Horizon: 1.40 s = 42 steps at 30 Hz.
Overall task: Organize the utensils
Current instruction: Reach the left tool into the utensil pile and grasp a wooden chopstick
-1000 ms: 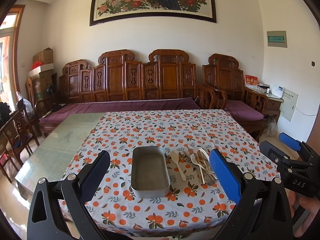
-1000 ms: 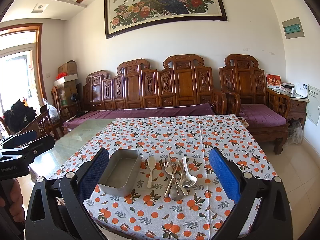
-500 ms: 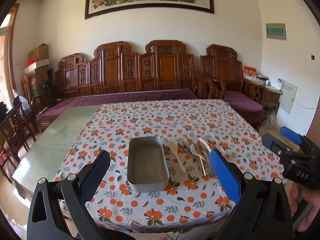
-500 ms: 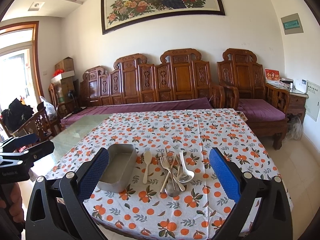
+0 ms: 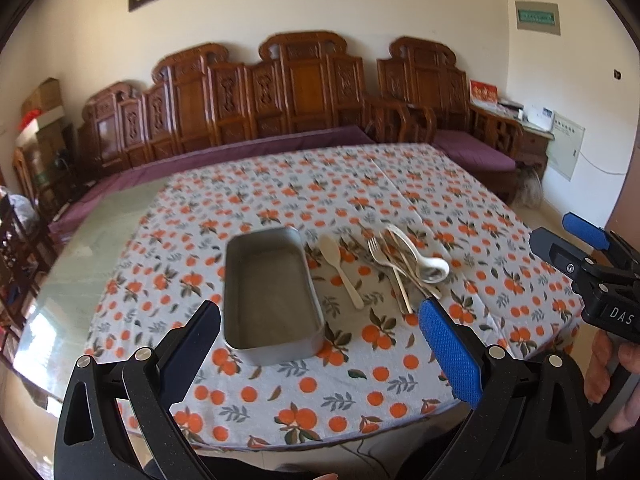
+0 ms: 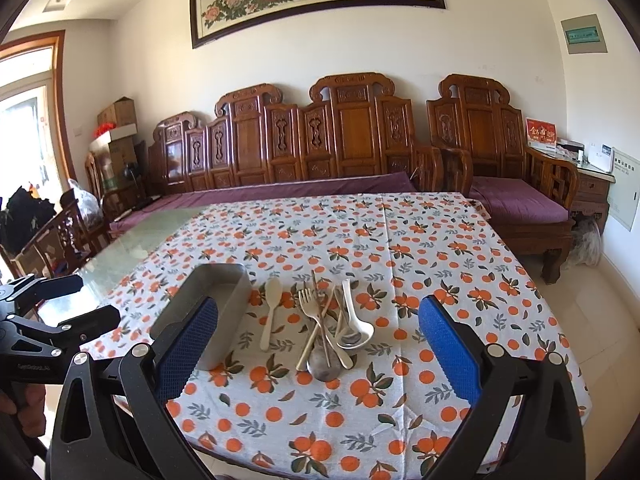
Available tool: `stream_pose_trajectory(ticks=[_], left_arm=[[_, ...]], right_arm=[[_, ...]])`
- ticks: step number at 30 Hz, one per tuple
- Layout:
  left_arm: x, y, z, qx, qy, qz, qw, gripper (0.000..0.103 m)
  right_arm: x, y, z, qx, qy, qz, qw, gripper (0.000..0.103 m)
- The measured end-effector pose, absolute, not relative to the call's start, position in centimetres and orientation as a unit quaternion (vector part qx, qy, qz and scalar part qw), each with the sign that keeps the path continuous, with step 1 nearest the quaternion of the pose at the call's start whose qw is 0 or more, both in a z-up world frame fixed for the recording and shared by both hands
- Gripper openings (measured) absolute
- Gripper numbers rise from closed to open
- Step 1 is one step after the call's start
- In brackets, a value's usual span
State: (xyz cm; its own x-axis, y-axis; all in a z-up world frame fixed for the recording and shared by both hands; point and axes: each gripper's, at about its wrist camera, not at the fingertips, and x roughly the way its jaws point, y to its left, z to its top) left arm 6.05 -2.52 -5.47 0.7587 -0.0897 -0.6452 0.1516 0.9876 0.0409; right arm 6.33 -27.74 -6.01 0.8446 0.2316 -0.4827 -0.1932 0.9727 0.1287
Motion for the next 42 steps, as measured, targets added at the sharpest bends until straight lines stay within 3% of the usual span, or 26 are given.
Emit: stream_pose_trajectory(ticks=[8, 20, 30, 42], left_arm=[[9.1, -3.3, -7.7, 0.041, 0.371, -0.091, 0.923, 0.096], [13.3, -5.4, -10.6, 0.041, 0.401, -0.128, 0.906, 0.094], [17.1, -7.9, -14.3, 0.033, 0.444, -0.153, 0.882, 0.068], [20.5, -12.0, -19.7, 0.015, 0.505, -0.180, 0.844, 0.038]], right_arm=[[9.1, -28.8, -8.8, 0.036, 0.279, 0.112, 0.953, 0.094], [13.6, -30.2, -12.9, 0.029, 0.318, 0.117, 0.940, 0.063], [17.1, -30.4, -16.0, 0.033, 0.352, 0.139, 0.925, 0.040], [17.5, -31.5, -18.3, 0.049, 0.373, 0.137, 0.916, 0.039]])
